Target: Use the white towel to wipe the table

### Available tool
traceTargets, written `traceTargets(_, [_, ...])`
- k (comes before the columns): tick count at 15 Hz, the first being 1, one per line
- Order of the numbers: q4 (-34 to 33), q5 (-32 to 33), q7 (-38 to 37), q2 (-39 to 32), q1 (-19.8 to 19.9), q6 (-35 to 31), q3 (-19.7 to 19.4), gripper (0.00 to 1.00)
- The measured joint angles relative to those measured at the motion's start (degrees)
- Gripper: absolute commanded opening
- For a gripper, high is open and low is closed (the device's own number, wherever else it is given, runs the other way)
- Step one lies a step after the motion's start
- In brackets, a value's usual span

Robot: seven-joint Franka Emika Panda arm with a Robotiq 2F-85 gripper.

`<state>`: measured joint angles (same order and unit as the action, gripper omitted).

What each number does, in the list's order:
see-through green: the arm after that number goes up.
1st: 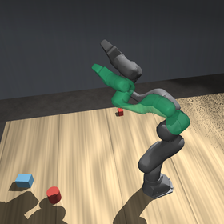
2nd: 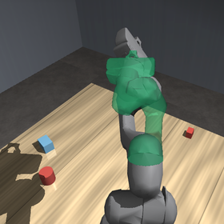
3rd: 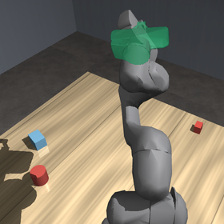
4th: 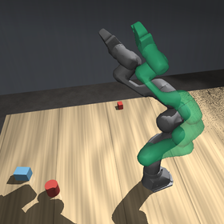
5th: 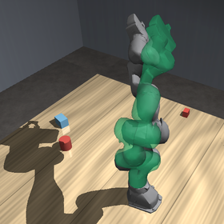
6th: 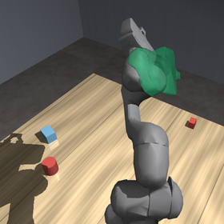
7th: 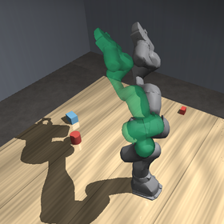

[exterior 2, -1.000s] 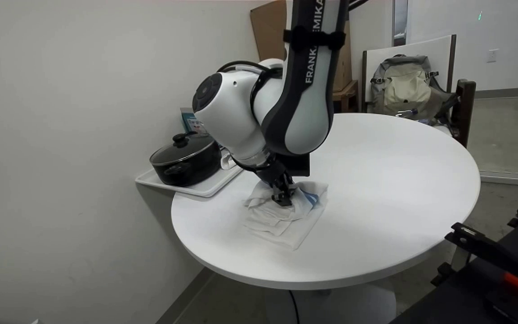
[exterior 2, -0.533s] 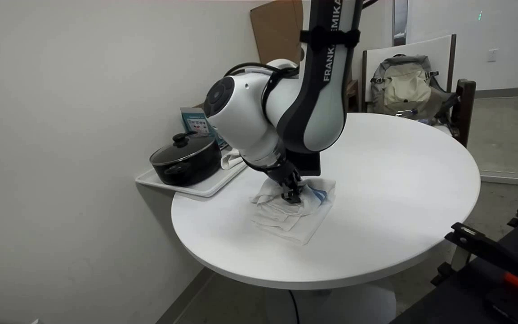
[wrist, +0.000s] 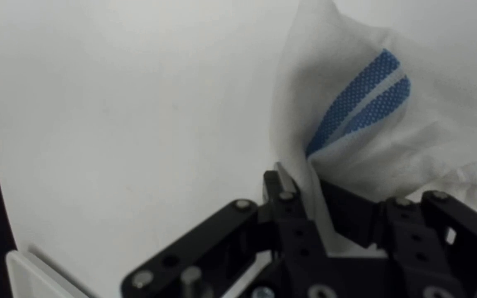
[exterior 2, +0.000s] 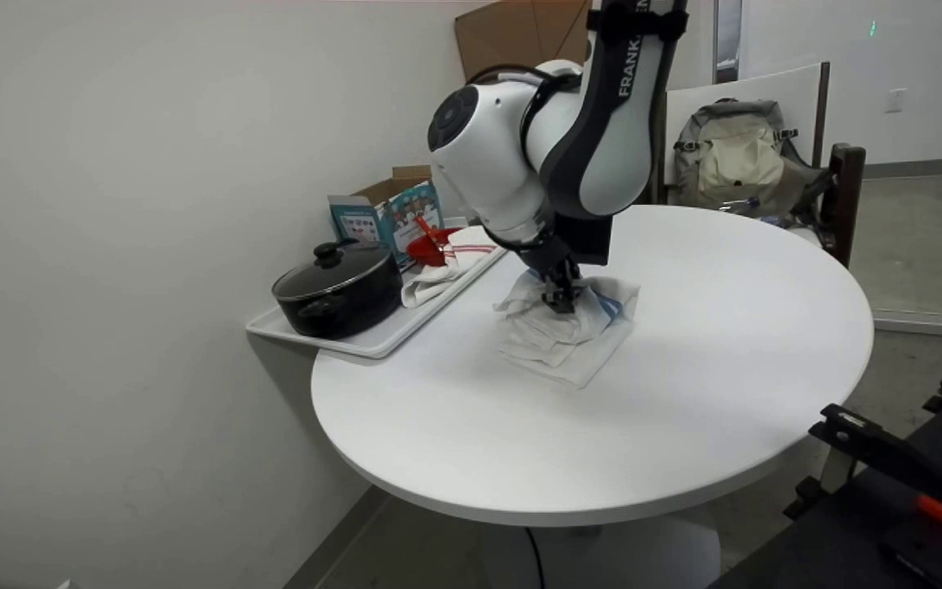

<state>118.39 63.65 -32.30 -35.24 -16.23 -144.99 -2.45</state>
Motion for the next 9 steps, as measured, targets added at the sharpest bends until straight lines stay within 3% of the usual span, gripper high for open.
traceTargets(9, [-0.04, -0.59, -0.2, 3.64, 9.29, -0.01, -1.58, 0.05])
